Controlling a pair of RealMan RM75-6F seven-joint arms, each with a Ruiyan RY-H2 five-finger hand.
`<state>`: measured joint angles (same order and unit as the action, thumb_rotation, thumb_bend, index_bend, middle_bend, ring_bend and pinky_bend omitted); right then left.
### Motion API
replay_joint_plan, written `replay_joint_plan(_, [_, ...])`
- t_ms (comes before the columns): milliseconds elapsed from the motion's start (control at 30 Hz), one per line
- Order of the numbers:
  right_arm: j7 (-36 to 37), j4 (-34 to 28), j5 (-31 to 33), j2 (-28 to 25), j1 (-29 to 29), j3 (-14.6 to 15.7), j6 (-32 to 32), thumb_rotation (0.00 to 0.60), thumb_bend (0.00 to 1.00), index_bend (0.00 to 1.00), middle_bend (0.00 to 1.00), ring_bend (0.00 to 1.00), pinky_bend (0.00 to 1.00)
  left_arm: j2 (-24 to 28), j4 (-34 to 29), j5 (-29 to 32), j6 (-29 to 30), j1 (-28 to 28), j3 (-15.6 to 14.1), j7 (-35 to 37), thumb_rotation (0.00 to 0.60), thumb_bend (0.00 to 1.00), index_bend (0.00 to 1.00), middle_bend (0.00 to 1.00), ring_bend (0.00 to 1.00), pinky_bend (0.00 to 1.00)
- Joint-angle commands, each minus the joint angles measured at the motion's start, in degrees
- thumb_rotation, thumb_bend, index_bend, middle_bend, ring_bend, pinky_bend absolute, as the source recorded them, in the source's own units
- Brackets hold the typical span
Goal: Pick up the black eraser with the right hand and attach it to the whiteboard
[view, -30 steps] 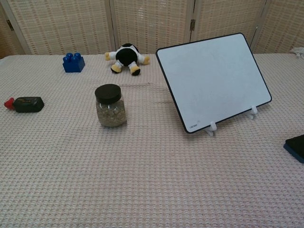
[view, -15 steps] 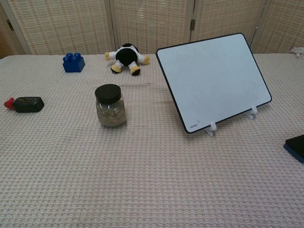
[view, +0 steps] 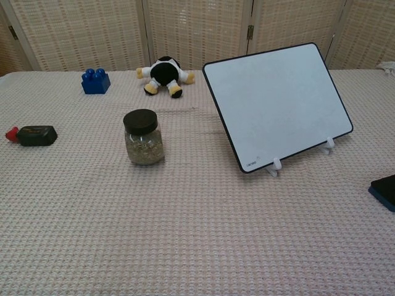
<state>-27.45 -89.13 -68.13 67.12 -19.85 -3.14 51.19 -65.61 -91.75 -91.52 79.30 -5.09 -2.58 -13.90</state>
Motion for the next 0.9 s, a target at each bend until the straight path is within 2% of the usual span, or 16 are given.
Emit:
replay_joint_plan(33, [0.50, 1.11, 0.09, 1.07, -0.58, 0.50, -0.18, 0.600, 0.32, 0.23, 0.00, 0.00, 0.00, -0.09, -0.03, 0.39, -0.24, -0.23, 0.17, 0.01, 0.600, 0.21, 0.00, 0.00, 0.00, 0.01])
replay_joint_plan(400, [1.34, 3.71, -0.50, 4.23, -1.56, 1.56, 1.08, 0.600, 0.32, 0.24, 0.00, 0.00, 0.00, 0.17, -0.18, 1.32, -1.52, -1.11, 0.00, 0.96, 0.600, 0.21, 0.00, 0.00, 0.00, 0.00])
replay_joint_plan(900, [-1.28, 3.85, 2.30, 5.62, -2.80, 2.22, 2.15, 0.600, 0.32, 0.40, 0.00, 0.00, 0.00, 0.62, -0.08, 0.98, -0.94, -1.27, -0.56, 2.25, 0.600, 0.21, 0.00, 0.00, 0.00, 0.00])
